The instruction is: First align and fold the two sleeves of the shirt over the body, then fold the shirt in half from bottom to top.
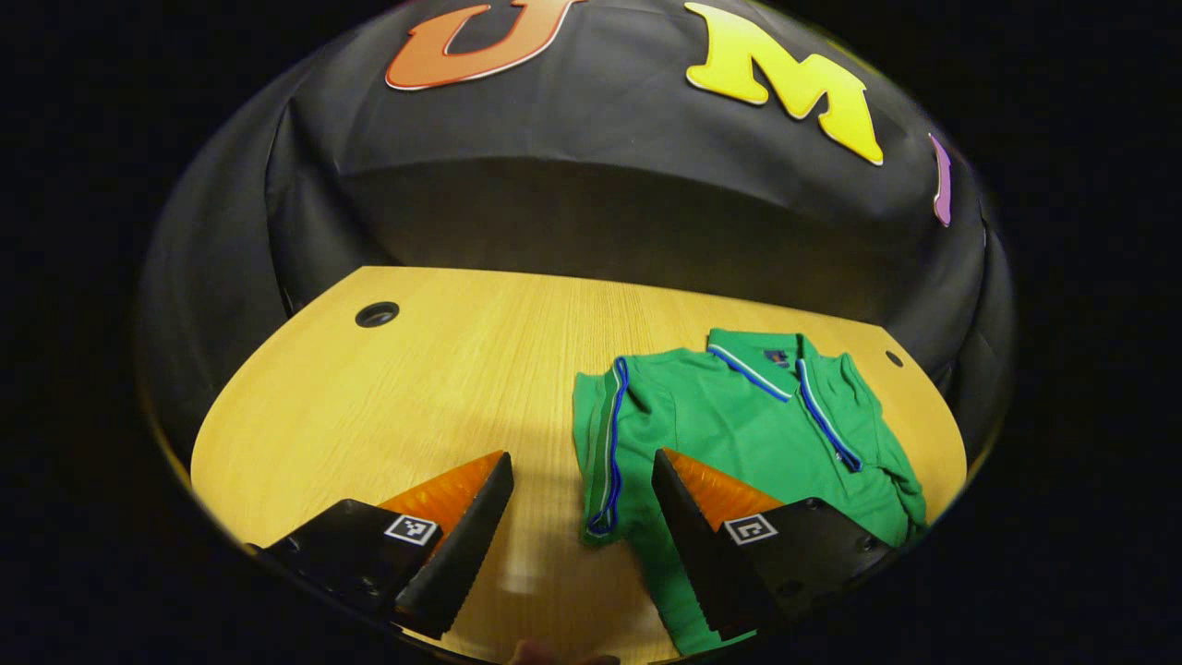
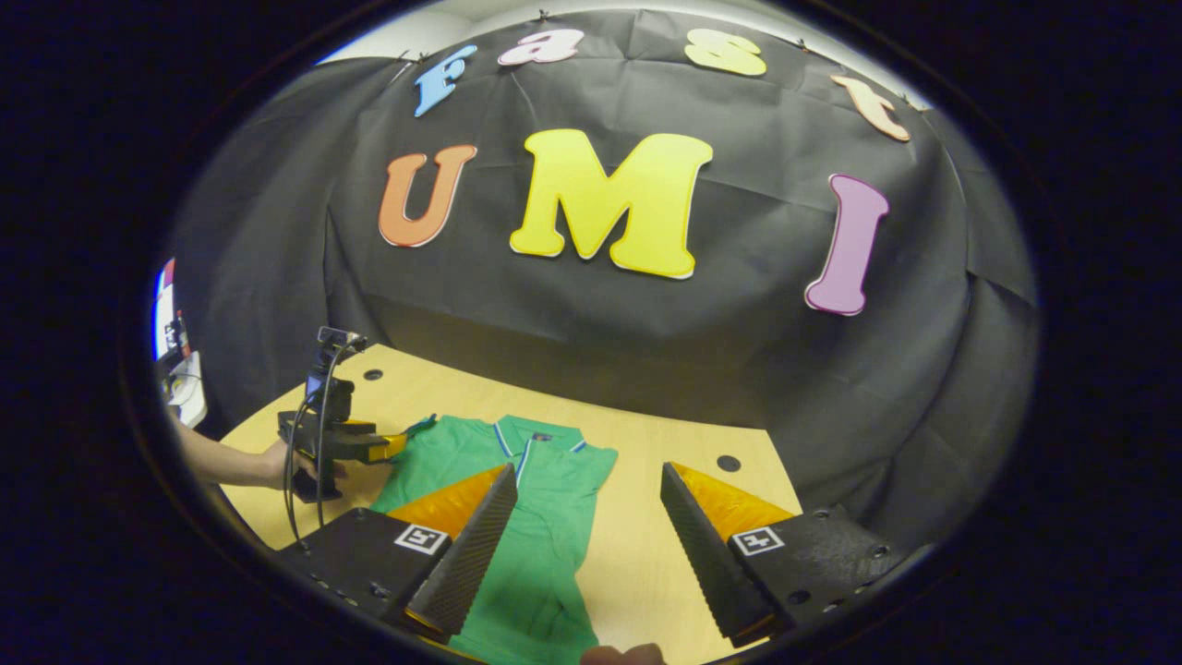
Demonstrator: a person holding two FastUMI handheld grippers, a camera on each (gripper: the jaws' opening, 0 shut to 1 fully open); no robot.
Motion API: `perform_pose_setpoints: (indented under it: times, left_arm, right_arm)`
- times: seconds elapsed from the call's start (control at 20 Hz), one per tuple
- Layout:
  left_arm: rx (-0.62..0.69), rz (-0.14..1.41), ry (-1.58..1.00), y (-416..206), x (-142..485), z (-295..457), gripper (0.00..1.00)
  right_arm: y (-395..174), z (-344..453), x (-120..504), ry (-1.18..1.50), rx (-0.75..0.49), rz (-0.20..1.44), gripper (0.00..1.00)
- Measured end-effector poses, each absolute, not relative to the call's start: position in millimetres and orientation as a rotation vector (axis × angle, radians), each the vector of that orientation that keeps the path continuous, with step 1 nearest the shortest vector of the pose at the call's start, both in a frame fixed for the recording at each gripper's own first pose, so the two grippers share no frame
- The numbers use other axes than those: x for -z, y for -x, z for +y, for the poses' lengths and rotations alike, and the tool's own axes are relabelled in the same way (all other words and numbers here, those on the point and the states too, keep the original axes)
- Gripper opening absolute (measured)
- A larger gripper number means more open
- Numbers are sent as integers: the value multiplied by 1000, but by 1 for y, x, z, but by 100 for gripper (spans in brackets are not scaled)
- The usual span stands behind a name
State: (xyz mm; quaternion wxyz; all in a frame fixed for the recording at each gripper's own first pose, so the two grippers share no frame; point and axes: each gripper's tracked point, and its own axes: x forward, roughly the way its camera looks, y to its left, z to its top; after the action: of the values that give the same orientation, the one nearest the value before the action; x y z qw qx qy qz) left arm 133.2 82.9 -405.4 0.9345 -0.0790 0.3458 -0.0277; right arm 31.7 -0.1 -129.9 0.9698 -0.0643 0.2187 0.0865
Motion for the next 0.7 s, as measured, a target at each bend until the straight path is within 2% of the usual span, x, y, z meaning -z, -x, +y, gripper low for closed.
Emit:
perform_pose_setpoints:
  times: [0.15, 0.3, 0.35, 0.4, 0.5, 0.55, 0.6, 0.65, 0.7]
  left_arm:
    - [73, 728, 142, -136, 415, 82, 90]
    - [72, 714, 122, -143, 417, 83, 77]
    - [64, 723, 112, -142, 418, 85, 77]
    - [59, 728, 102, -142, 419, 87, 58]
    - [40, 729, 84, -143, 420, 92, 48]
    - [25, 733, 77, -142, 421, 95, 48]
    - [24, 737, 71, -142, 421, 95, 26]
    - [33, 749, 64, -141, 421, 92, 22]
    - [54, 757, 65, -140, 420, 86, 10]
  right_arm:
    - [-32, -3, 135, 135, -158, 443, 95]
    - [-31, -6, 138, 120, -148, 451, 95]
    - [-31, -8, 138, 117, -143, 451, 95]
    - [-32, -9, 138, 118, -138, 452, 95]
    - [-33, -11, 141, 117, -133, 453, 95]
    - [-32, -11, 141, 115, -132, 453, 95]
    - [-32, -11, 141, 115, -132, 454, 95]
    - [-31, -10, 142, 115, -133, 454, 95]
    - [-31, -10, 142, 115, -132, 456, 95]
